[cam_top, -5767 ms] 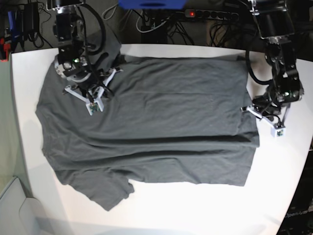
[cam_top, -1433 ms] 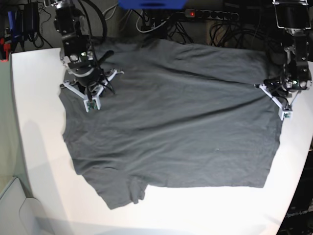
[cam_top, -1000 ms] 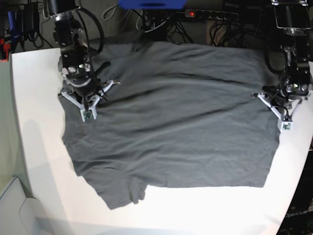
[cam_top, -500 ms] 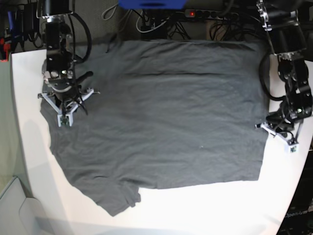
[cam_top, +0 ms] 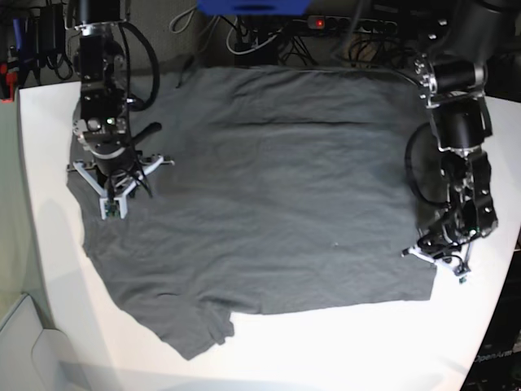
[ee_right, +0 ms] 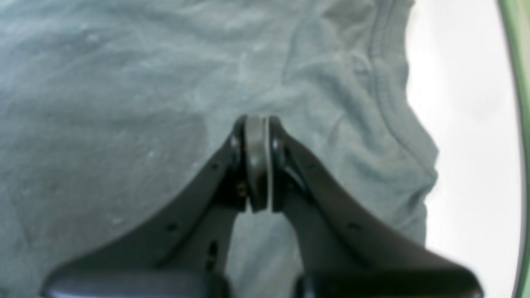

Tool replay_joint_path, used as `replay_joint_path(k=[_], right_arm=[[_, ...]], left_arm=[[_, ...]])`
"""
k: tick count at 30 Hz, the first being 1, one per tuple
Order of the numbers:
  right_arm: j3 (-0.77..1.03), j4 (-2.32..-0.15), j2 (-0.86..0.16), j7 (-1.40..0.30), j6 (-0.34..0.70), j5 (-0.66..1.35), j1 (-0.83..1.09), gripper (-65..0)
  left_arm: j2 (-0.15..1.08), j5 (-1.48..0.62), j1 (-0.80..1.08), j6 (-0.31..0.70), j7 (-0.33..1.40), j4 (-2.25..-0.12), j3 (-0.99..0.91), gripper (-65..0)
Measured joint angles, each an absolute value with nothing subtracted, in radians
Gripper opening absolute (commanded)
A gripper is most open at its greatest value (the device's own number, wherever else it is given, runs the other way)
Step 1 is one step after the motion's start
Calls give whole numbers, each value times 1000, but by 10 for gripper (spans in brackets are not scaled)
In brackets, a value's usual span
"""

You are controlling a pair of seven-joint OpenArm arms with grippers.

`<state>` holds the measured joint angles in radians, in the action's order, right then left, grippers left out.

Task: Layout the t-shirt on the table in an organized manner, then fold the t-shirt properly
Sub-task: 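Slide the left gripper along the t-shirt side toward the hem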

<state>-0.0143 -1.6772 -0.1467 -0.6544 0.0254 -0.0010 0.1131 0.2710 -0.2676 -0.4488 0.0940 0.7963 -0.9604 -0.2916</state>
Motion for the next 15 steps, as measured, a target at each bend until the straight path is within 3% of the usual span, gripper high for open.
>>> replay_joint_path(k=[15], right_arm=[[-11, -1681, -162, -654, 25, 0, 154, -650]], left_arm=[[269, -221, -617, 94, 505, -569, -167, -649]])
